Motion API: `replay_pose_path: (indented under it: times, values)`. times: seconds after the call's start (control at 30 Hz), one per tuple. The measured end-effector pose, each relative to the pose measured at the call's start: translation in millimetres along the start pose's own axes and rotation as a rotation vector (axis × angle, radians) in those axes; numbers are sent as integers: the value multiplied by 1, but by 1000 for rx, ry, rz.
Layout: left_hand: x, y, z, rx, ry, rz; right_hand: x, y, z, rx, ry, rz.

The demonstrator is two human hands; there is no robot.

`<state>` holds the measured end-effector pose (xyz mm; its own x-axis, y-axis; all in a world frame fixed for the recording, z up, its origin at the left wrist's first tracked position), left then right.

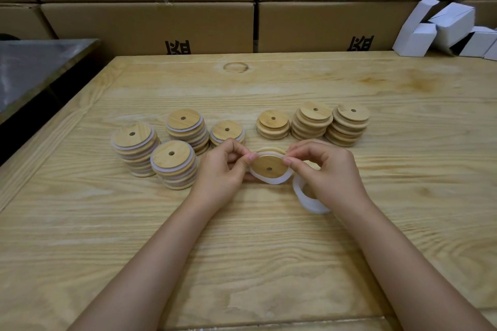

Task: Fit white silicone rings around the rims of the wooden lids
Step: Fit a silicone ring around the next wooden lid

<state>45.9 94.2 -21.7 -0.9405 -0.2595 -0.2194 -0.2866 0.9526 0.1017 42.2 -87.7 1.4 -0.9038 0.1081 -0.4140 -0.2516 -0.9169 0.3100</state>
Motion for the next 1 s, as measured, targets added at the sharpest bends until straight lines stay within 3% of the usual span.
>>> replay_pose_path:
  times: [0.37,0.57,0.73,1.0]
  values:
    - [-2,3,2,72,23,67,-2,3,-4,15,-7,-14]
    - [-4,8,3,14,-14,86,-2,2,-5,17,-9,-11]
    - [-2,6,-2,-118,-146,30,-2,2,-4,13,-15,-5]
    - [-4,10,-3,-70,-111,114,-2,2,-3,16,-7,-8]
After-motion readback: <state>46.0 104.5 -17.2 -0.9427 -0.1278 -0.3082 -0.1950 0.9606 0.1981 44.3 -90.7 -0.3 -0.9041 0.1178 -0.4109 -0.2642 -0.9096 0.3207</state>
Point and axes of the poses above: each hand's wrist, its own x-axis away from the middle knuckle, its own y-axis out of the back of the hand, z = x × y, the point moved 3 cm from there along -x, towards the middle knuckle, and after that the axes turned 13 degrees about -z, right-handed, at the moved point
